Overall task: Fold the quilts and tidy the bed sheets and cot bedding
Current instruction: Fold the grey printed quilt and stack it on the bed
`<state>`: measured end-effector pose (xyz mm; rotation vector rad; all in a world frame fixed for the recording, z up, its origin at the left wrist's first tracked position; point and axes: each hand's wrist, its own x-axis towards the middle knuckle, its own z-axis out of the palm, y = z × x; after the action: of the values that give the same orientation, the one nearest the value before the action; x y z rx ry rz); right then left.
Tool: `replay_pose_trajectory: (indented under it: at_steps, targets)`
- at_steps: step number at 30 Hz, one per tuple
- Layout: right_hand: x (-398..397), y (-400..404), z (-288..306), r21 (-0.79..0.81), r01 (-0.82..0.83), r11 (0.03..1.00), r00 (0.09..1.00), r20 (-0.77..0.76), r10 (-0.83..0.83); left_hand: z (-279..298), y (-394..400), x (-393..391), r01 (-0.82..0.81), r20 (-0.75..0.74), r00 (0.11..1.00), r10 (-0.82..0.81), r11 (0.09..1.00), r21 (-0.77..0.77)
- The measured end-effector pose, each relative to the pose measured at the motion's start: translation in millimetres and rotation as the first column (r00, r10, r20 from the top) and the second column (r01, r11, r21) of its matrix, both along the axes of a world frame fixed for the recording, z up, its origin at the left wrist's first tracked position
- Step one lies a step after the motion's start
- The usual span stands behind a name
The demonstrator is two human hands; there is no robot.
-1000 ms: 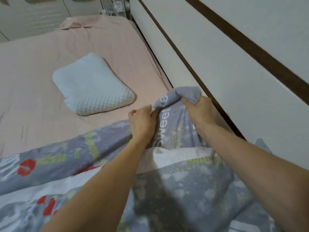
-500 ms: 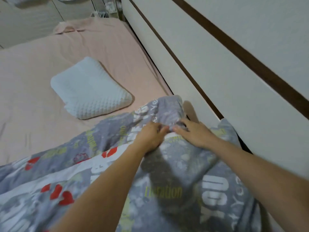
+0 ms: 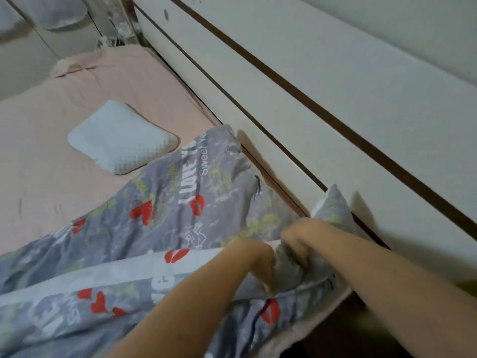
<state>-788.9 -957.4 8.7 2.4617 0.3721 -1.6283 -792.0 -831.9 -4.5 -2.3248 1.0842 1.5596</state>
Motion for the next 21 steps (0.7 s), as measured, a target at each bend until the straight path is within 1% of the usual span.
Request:
replay_pose_trajectory:
  at_steps: [1,2,3,4,5,7,8,9,10,11,12,13,15,17,19,21]
  targets:
    - [-21,1,1,-0.031,0.072,0.997,0.996,-0.052,-0.073,2,-2,-19,0.037,-0.036,0.999,-0.036,0.999,0.020]
    - [-36,2,2,-0.053,0.107,0.993,0.993,-0.049,-0.109,2,-4,-31,0.065,-0.059,0.996,-0.063,0.998,0.022]
    - [-52,1,4,-0.065,0.110,0.992,0.994,-0.004,-0.111,5,-5,-42,0.089,-0.070,0.994,-0.088,0.996,0.008]
    - [-63,1,8,-0.068,0.119,0.991,0.993,0.027,-0.117,7,-5,-47,0.093,-0.066,0.993,-0.094,0.996,-0.011]
    - [-76,0,19,-0.079,0.132,0.988,0.991,0.023,-0.131,13,-5,-53,0.089,-0.048,0.995,-0.090,0.996,-0.025]
    - [-77,-3,33,-0.089,0.144,0.986,0.989,-0.025,-0.146,24,-3,-46,0.039,0.002,0.999,-0.039,0.997,-0.062]
    - [-77,-5,42,-0.078,0.172,0.982,0.985,0.013,-0.172,34,0,-44,0.011,0.050,0.999,-0.005,0.995,-0.104]
    - [-72,-6,50,-0.051,0.204,0.978,0.973,0.117,-0.197,45,4,-37,-0.034,0.107,0.993,0.051,0.987,-0.155]
    - [-62,-7,60,-0.004,0.231,0.973,0.935,0.278,-0.221,56,9,-27,-0.088,0.169,0.978,0.123,0.975,-0.203]
    - [-51,-7,70,0.038,0.231,0.972,0.860,0.459,-0.222,69,13,-15,-0.137,0.238,0.951,0.198,0.958,-0.252]
    - [-38,-4,80,0.060,0.222,0.973,0.766,0.607,-0.212,81,15,-1,-0.174,0.303,0.916,0.262,0.941,-0.290]
    - [-20,1,90,0.056,0.198,0.979,0.685,0.706,-0.179,99,17,17,-0.210,0.361,0.877,0.317,0.928,-0.307]
    - [11,12,104,0.007,0.140,0.990,0.568,0.819,-0.086,125,22,47,-0.285,0.449,0.796,0.406,0.906,-0.314]
    - [42,29,116,0.030,0.091,0.995,0.404,0.913,-0.065,149,41,70,-0.293,0.575,0.673,0.466,0.881,-0.371]
    - [73,44,122,0.104,0.043,0.994,0.240,0.964,-0.111,156,64,90,-0.214,0.713,0.523,0.467,0.882,-0.421]
    - [111,61,126,0.167,-0.015,0.986,0.119,0.979,-0.164,158,86,115,-0.210,0.765,0.384,0.517,0.856,-0.473]
